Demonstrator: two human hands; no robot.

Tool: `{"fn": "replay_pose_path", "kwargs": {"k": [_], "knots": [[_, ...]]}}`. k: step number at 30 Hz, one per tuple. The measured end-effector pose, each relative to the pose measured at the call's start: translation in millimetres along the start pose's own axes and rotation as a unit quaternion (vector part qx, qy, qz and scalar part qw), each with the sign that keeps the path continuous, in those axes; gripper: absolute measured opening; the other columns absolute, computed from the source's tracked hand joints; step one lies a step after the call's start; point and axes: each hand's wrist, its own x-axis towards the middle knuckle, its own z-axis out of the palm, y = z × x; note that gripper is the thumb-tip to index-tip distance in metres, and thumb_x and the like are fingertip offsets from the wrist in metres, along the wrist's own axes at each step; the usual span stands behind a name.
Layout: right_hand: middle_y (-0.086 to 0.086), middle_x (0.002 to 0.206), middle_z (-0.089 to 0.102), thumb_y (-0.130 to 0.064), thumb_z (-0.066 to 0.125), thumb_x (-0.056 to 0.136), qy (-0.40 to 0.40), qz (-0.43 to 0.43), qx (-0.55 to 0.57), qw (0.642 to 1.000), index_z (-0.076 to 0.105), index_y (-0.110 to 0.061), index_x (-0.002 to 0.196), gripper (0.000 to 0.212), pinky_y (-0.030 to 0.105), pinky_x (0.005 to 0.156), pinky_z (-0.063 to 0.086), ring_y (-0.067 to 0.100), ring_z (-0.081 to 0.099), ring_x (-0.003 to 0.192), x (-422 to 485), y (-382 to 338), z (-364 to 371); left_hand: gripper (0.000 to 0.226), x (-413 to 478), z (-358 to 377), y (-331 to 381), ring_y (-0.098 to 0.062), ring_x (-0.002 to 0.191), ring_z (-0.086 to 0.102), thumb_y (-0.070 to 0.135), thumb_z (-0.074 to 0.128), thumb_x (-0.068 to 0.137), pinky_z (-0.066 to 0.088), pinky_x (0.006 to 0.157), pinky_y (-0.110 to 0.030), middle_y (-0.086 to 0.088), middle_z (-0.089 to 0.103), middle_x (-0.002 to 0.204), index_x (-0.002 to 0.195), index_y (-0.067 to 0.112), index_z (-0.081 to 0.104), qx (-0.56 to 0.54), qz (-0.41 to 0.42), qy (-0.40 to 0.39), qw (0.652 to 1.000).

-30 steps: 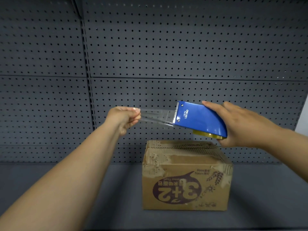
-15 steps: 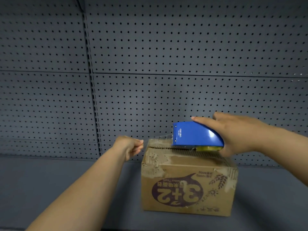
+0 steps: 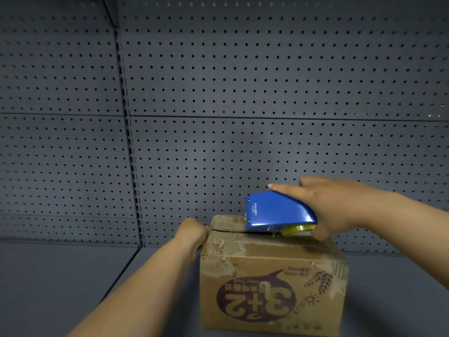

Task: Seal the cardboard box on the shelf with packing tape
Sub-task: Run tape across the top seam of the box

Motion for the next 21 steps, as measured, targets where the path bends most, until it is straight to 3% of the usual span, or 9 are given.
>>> {"fn": "replay_pose_path", "kwargs": {"k": [2, 4, 5, 6, 8, 10, 13, 17, 21], "knots": [[-0.007, 0.093, 0.034, -0.038, 0.066, 0.070, 0.004, -0.006, -0.008, 1.000, -0.019, -0.057, 0.135, 0.108, 0.025, 0.058, 0.043, 0.005, 0.034, 0.072, 2, -1, -1, 0.026, -5, 1, 3, -0.015, 0.048, 0.025, 0.001, 0.037, 0.087, 0.021, 0.049, -0.028, -0.011, 0.048, 0.079, 0.065, 0.009, 0.049, 0.063, 0.002, -0.028, 0.998], [-0.007, 0.094, 0.034, -0.040, 0.065, 0.071, 0.006, -0.015, -0.014, 1.000, -0.017, -0.055, 0.137, 0.106, 0.024, 0.056, 0.039, 0.007, 0.034, 0.074, 4, -2, -2, 0.032, -14, -4, 8, -0.017, 0.052, 0.036, 0.013, 0.035, 0.096, 0.030, 0.053, -0.026, -0.010, 0.048, 0.074, 0.071, 0.006, 0.053, 0.146, -0.006, -0.062, 0.987], [-0.006, 0.096, 0.036, -0.041, 0.064, 0.072, 0.007, -0.020, -0.017, 1.000, -0.016, -0.054, 0.138, 0.104, 0.023, 0.055, 0.036, 0.009, 0.036, 0.077, 5, -2, -3, 0.033, -16, -7, 12, -0.021, 0.067, 0.051, 0.022, 0.035, 0.099, 0.041, 0.063, -0.026, -0.012, 0.055, 0.084, 0.081, 0.004, 0.058, 0.233, 0.001, -0.062, 0.971], [-0.005, 0.098, 0.038, -0.043, 0.063, 0.072, 0.007, -0.023, -0.016, 1.000, -0.015, -0.053, 0.139, 0.102, 0.023, 0.055, 0.034, 0.010, 0.038, 0.080, 7, -2, -4, 0.038, -17, -11, 15, -0.025, 0.095, 0.058, 0.031, 0.036, 0.098, 0.045, 0.082, -0.030, -0.014, 0.058, 0.108, 0.107, 0.002, 0.059, 0.324, 0.011, -0.039, 0.945], [-0.005, 0.101, 0.041, -0.047, 0.062, 0.073, 0.005, -0.023, -0.013, 1.000, -0.011, -0.053, 0.140, 0.100, 0.024, 0.059, 0.037, 0.013, 0.042, 0.085, 10, -1, -5, 0.068, -20, -17, 20, -0.032, 0.131, 0.039, 0.045, 0.039, 0.094, 0.036, 0.104, -0.039, -0.015, 0.035, 0.146, 0.146, 0.006, 0.022, 0.420, 0.024, 0.053, 0.906], [-0.006, 0.102, 0.042, -0.047, 0.064, 0.072, -0.002, -0.021, -0.010, 1.000, -0.008, -0.053, 0.140, 0.099, 0.026, 0.063, 0.043, 0.014, 0.045, 0.088, 14, -1, -7, 0.068, -22, -10, 26, -0.032, 0.138, 0.029, 0.043, 0.035, 0.096, 0.031, 0.110, -0.042, -0.014, 0.021, 0.155, 0.150, 0.012, 0.009, 0.371, 0.132, 0.073, 0.916], [-0.006, 0.100, 0.042, -0.040, 0.067, 0.070, -0.024, -0.022, 0.002, 0.999, -0.004, -0.052, 0.141, 0.102, 0.027, 0.066, 0.045, 0.015, 0.048, 0.091, 18, -1, -11, 0.053, -29, 11, 38, -0.024, 0.147, 0.009, 0.035, 0.024, 0.100, 0.012, 0.118, -0.038, -0.005, 0.010, 0.160, 0.150, 0.018, 0.016, 0.334, 0.267, -0.031, 0.903], [-0.005, 0.099, 0.042, -0.037, 0.068, 0.068, -0.030, -0.030, 0.014, 0.999, -0.002, -0.052, 0.141, 0.103, 0.029, 0.067, 0.046, 0.017, 0.050, 0.092, 23, 2, -11, 0.052, -22, 30, 30, -0.026, 0.148, -0.003, 0.037, 0.012, 0.100, 0.002, 0.119, -0.043, -0.002, -0.001, 0.161, 0.151, 0.027, 0.007, 0.420, 0.237, -0.119, 0.868], [-0.007, 0.102, 0.038, -0.034, 0.068, 0.070, -0.017, -0.051, 0.047, 0.997, -0.003, -0.053, 0.140, 0.101, 0.026, 0.061, 0.041, 0.015, 0.048, 0.089, 26, 5, -7, 0.054, -18, 35, 24, -0.027, 0.148, -0.005, 0.040, 0.009, 0.098, 0.003, 0.119, -0.042, -0.001, -0.006, 0.161, 0.151, 0.028, 0.002, 0.464, 0.223, -0.124, 0.848]]}}
